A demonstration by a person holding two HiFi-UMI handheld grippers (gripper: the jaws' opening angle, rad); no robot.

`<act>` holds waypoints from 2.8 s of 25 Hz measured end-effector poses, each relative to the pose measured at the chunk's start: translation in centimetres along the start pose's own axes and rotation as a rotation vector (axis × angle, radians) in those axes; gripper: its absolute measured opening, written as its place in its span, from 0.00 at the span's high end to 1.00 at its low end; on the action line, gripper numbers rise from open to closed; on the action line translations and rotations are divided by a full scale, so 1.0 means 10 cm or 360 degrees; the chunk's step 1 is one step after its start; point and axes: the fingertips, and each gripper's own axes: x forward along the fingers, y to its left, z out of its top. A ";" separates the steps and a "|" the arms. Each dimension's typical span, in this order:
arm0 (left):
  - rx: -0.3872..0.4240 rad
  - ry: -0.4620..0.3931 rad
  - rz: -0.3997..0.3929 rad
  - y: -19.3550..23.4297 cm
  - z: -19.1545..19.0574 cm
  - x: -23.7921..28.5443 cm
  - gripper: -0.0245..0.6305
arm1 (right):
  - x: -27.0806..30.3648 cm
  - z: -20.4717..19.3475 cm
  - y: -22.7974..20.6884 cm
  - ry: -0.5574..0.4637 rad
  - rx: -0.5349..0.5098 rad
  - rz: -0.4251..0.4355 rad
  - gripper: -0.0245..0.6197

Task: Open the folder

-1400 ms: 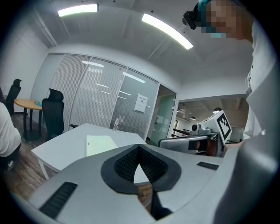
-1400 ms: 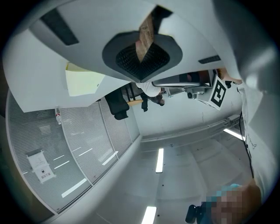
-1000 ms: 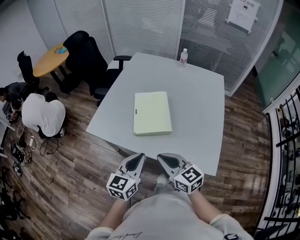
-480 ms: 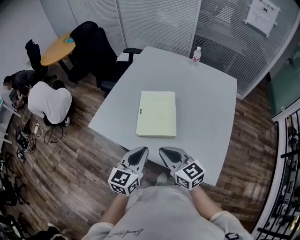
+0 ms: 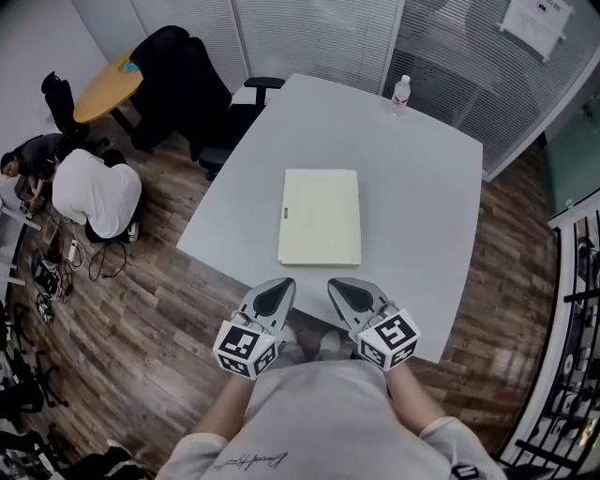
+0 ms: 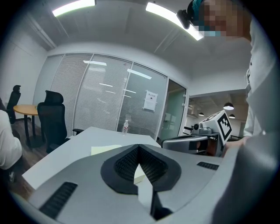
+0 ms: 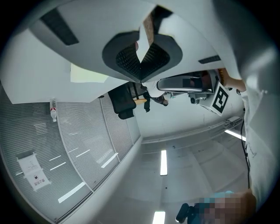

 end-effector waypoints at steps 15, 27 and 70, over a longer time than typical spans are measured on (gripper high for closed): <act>0.0011 0.0063 -0.0049 0.35 -0.02 0.18 0.95 | 0.24 -0.01 -0.23 0.0080 -0.0017 -0.0127 0.93; -0.0020 0.0097 -0.0072 0.44 -0.11 0.24 0.95 | 0.28 -0.08 -0.40 0.0144 -0.0020 -0.0181 0.93; -0.0141 0.0341 -0.0018 1.00 -1.06 0.56 0.95 | 0.96 -1.20 -0.72 0.0699 -0.0406 -0.0194 0.65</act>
